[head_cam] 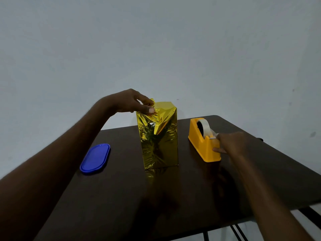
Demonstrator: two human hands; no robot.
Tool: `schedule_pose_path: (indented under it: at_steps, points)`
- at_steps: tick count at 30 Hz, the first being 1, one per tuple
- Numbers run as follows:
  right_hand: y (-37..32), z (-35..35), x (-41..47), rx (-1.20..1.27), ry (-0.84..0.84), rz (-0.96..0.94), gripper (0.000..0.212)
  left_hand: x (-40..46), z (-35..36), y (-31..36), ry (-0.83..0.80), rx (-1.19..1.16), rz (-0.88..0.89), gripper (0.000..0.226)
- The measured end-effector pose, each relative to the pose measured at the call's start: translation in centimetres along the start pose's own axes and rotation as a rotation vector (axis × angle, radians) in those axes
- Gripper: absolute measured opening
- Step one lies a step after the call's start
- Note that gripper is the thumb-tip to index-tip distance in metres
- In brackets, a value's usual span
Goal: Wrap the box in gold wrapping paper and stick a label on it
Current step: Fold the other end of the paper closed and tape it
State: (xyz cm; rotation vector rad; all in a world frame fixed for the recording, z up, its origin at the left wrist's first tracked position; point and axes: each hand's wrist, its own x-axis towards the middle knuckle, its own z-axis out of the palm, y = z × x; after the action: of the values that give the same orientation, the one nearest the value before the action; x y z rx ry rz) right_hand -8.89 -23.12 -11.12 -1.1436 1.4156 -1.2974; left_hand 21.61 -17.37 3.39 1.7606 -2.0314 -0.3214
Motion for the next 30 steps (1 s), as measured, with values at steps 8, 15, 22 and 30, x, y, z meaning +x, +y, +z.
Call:
schedule_pose_path:
  at_steps: [8,15,22,30]
  points:
    - [3.2,1.1,0.1,-0.084,0.143,-0.053,0.025,-0.2,0.0,0.0,0.007,-0.021,0.001,0.046]
    - [3.0,0.5,0.5,0.139,0.036,0.149,0.011,-0.2,0.1,-0.1,0.005,-0.018,0.001,0.045]
    - [3.5,0.5,0.8,0.123,0.04,0.123,0.01,-0.2,0.1,-0.2,0.007,-0.024,-0.007,0.056]
    - [5.3,3.0,-2.8,0.205,0.182,0.106,0.008,-0.2,0.3,-0.3,0.014,-0.047,0.002,0.049]
